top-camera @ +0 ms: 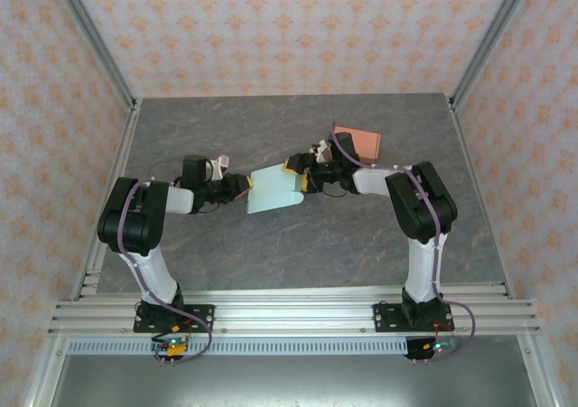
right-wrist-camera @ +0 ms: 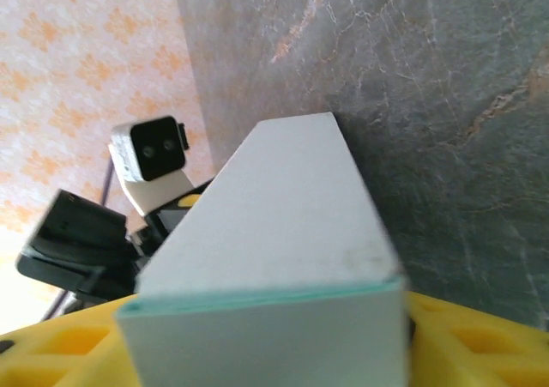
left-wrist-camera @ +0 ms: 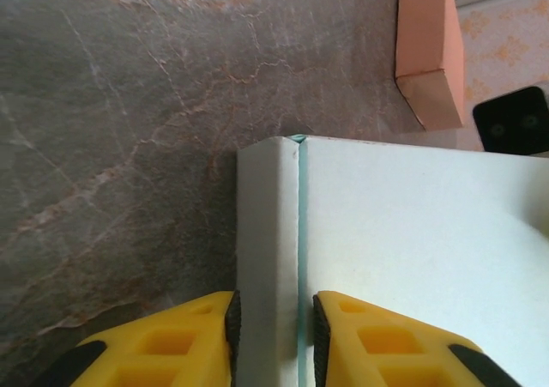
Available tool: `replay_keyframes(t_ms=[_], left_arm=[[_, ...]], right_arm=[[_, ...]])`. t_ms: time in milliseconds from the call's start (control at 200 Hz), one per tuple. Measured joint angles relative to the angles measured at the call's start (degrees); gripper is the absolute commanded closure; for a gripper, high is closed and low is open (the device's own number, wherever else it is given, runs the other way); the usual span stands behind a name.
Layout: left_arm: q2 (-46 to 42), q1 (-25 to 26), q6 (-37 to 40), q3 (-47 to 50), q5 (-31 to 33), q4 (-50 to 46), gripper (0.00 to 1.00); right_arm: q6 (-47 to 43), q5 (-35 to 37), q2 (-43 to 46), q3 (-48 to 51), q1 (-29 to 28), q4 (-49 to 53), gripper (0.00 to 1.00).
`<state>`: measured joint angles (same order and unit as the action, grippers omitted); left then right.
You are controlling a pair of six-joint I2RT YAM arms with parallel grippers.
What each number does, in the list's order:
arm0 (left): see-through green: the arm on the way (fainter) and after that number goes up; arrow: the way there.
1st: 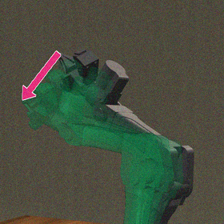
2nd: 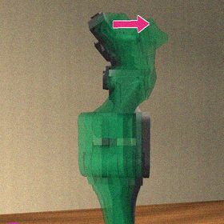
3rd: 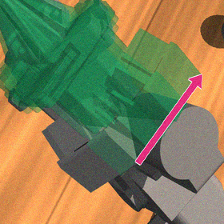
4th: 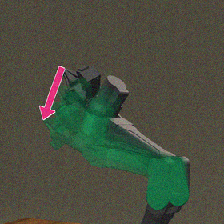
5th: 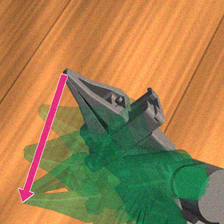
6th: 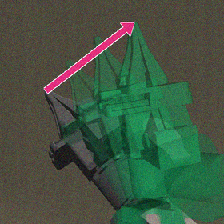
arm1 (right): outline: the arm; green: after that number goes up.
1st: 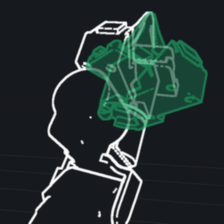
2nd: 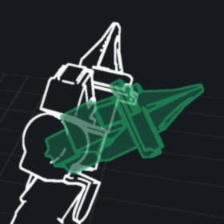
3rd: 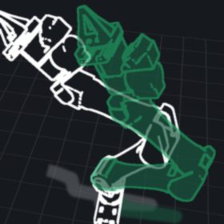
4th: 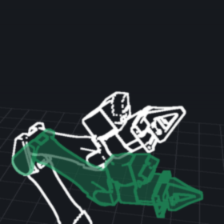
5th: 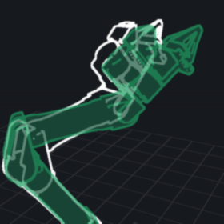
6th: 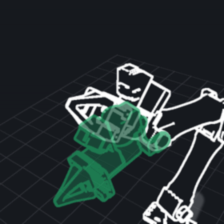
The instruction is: Fold the paper box
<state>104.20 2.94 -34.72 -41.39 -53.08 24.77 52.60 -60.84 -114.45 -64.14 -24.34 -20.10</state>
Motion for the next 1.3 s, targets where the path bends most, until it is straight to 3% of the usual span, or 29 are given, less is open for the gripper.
replay_keyframes(t_ms=[95,250,405,465,576,736,1031,1296], left_arm=[[-1.6,0.0,0.0,1.0,2.4,-1.1,0.63],[-6.1,0.1,-0.2,3.8,6.8,3.1,0.49],[-9.5,1.5,0.9,4.7,11.4,11.9,0.51],[-11.4,2.8,3.4,4.9,11.9,14.4,0.46],[-15.8,6.6,11.1,5.6,13.0,17.3,0.33],[-21.6,10.2,23.3,7.6,13.0,17.9,0.23],[-31.5,15.1,48.8,12.6,15.5,8.7,0.22],[-34.5,21.9,60.4,17.2,24.7,3.8,0.21]], right_arm=[[1.7,0.0,0.0,0.0,0.0,-1.6,0.4],[3.3,-0.1,0.0,-0.3,0.0,-1.6,0.48],[4.1,-0.1,-0.1,-1.9,0.0,-0.3,0.51],[4.8,-0.1,-0.1,-2.4,0.0,-0.2,0.51],[7.4,0.0,0.1,-2.8,0.0,1.0,0.51],[12.0,1.4,3.1,-3.6,0.5,11.5,0.53],[15.2,-0.4,7.0,-7.0,4.0,27.1,0.57],[4.3,-5.0,4.8,-17.9,8.2,46.7,0.59]])
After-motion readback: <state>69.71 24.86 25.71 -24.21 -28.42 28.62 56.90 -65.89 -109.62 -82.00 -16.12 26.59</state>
